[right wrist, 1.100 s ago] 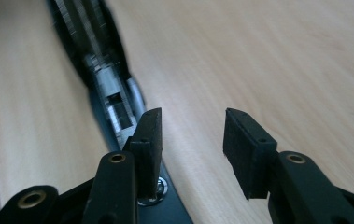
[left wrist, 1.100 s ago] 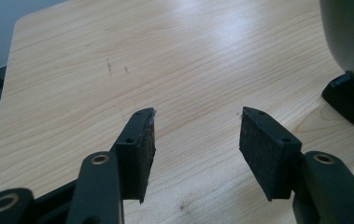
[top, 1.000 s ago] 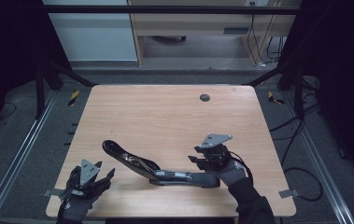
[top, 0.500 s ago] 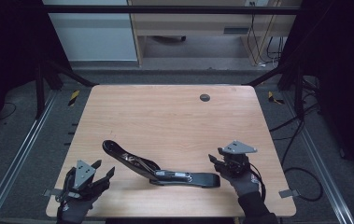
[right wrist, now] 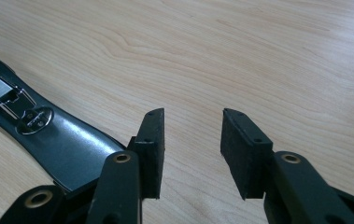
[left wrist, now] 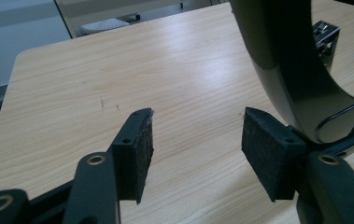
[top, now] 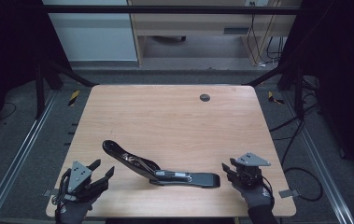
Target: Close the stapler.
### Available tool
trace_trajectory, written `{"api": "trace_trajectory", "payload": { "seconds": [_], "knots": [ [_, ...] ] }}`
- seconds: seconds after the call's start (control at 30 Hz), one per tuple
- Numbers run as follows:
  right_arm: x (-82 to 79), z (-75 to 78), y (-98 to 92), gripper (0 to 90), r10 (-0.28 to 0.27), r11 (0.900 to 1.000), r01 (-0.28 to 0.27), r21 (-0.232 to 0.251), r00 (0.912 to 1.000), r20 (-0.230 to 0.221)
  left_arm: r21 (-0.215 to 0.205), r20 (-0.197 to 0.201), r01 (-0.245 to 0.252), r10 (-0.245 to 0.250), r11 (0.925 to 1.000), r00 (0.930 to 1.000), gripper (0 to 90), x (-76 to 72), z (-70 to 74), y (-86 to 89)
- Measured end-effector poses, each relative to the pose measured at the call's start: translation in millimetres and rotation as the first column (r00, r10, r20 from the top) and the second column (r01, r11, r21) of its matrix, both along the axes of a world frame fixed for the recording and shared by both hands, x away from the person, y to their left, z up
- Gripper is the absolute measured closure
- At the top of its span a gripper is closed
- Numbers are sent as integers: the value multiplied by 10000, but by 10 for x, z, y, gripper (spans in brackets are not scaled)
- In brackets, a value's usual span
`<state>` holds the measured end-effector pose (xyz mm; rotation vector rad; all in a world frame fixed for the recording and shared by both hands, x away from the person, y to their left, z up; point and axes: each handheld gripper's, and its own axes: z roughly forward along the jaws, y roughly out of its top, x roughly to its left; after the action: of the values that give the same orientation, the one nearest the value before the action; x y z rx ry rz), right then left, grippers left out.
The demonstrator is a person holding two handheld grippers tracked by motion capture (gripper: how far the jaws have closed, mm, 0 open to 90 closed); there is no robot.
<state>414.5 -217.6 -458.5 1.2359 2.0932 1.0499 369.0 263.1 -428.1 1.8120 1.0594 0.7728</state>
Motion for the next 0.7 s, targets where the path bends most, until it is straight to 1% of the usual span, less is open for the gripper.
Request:
{"api": "trace_trajectory", "payload": {
  "seconds": [0.03,0.1,0.13,0.2,0.27,0.3,0.37,0.4,0.47,0.6,0.67,0.7],
  "knots": [
    [-8,-6,-10,613,-25,9999,26,128,10000,-79,-45,22,2,-2,10000,10000,432,-4,6,-3],
    [-11,-29,6,627,32,9999,-30,115,9998,-194,-130,67,58,-57,9999,10000,431,-16,28,-4],
    [-11,-29,6,627,32,9999,-30,115,9998,-194,-130,67,58,-57,9999,10000,431,-16,28,-4],
    [-15,-50,39,638,146,9999,-146,-8,9996,-247,-294,96,70,-67,9995,9999,430,-33,51,-7],
    [-29,-54,53,649,237,9997,-238,-45,9996,-182,-380,147,107,-102,9992,9998,430,-43,66,-9],
    [-38,-53,56,654,239,9997,-239,-2,9994,-238,-418,194,127,-119,9990,9997,430,-50,79,-12],
    [-57,-66,50,679,294,9996,-293,48,9994,-172,-470,254,182,-171,9987,9995,430,-62,105,-10],
    [-77,-87,56,701,350,9994,-347,96,9989,-312,-480,293,190,-176,9987,9994,430,-66,113,-11],
    [-96,-99,67,710,457,9989,-458,-18,9985,-317,-535,400,230,-208,9983,9990,429,-87,144,-15],
    [-125,-97,80,733,583,9983,-583,15,9978,-312,-598,514,292,-261,9978,9983,428,-107,175,-36],
    [-139,-105,79,755,649,9978,-643,153,9970,-430,-550,565,374,-343,9978,9978,427,-122,196,-55],
    [-138,-110,75,779,748,9971,-741,164,9961,-465,-596,633,428,-391,9973,9972,426,-131,211,-73]
  ]
}}
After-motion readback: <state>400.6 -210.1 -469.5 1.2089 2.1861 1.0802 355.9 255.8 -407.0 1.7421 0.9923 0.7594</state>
